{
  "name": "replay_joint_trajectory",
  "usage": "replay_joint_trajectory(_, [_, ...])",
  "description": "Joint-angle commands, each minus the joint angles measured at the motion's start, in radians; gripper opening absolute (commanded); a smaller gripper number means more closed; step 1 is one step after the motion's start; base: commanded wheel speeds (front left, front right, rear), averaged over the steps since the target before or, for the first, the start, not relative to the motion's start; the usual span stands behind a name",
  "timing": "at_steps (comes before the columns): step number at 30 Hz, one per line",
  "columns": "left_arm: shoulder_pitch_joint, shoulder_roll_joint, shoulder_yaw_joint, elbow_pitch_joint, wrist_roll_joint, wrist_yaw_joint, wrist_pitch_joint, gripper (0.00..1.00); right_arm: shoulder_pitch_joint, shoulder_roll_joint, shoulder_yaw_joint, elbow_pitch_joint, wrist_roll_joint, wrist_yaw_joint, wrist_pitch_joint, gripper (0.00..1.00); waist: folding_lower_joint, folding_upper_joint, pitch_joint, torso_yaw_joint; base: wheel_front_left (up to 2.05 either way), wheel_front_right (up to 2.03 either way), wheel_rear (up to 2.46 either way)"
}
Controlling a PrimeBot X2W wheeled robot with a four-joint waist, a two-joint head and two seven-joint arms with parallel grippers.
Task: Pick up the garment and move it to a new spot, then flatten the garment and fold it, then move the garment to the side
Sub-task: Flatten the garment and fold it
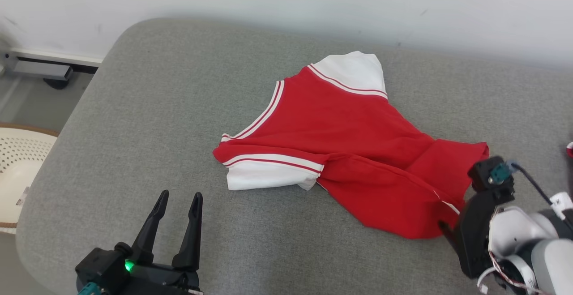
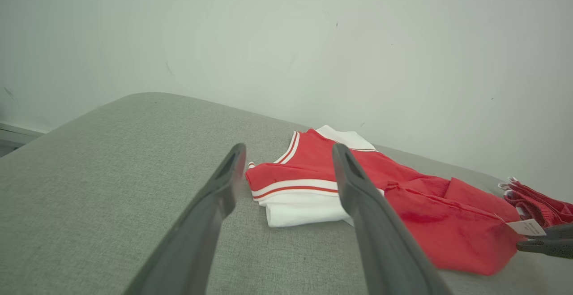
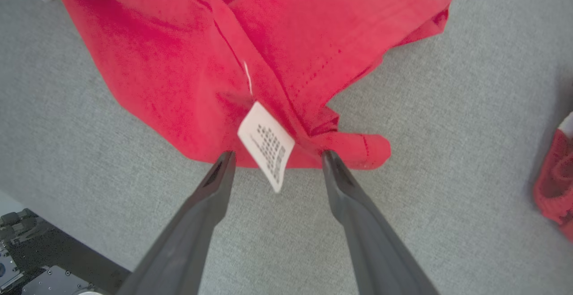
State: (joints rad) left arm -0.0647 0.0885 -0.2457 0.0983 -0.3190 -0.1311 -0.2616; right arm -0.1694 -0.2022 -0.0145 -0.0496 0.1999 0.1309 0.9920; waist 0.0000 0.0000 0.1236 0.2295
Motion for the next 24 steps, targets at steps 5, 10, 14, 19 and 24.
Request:
replay_joint_trajectory(5, [0.013, 0.000, 0.004, -0.006, 0.009, 0.001, -0.005, 1.00, 0.084, -0.024, 0.000, -0.073, 0.029, 0.000, 0.055, 1.00, 0.0000, 0.0000, -0.010, -0.020, 0.00, 0.00, 0.00])
replay_joint_trajectory(10, [0.012, -0.002, 0.007, -0.008, 0.010, 0.001, -0.005, 1.00, 0.166, -0.013, -0.042, -0.156, 0.019, 0.000, 0.027, 1.00, 0.0000, 0.0000, -0.011, -0.036, 0.00, 0.00, 0.00])
replay_joint_trajectory(14, [0.009, -0.004, 0.009, -0.007, 0.013, 0.001, -0.005, 1.00, 0.193, 0.016, -0.074, -0.171, 0.007, 0.000, -0.077, 1.00, 0.0000, 0.0000, -0.011, -0.047, 0.00, 0.00, 0.00])
replay_joint_trajectory(19, [0.004, -0.007, 0.024, -0.010, 0.030, 0.001, -0.005, 1.00, 0.202, 0.040, -0.084, -0.134, -0.006, 0.000, -0.269, 1.00, 0.0000, 0.0000, -0.019, -0.058, 0.00, 0.00, 0.00])
replay_joint_trajectory(24, [0.017, -0.013, 0.051, 0.003, 0.055, 0.001, -0.005, 1.00, 0.215, 0.042, -0.080, -0.080, -0.020, 0.000, -0.470, 1.00, 0.0000, 0.0000, -0.035, -0.071, 0.00, 0.00, 0.00])
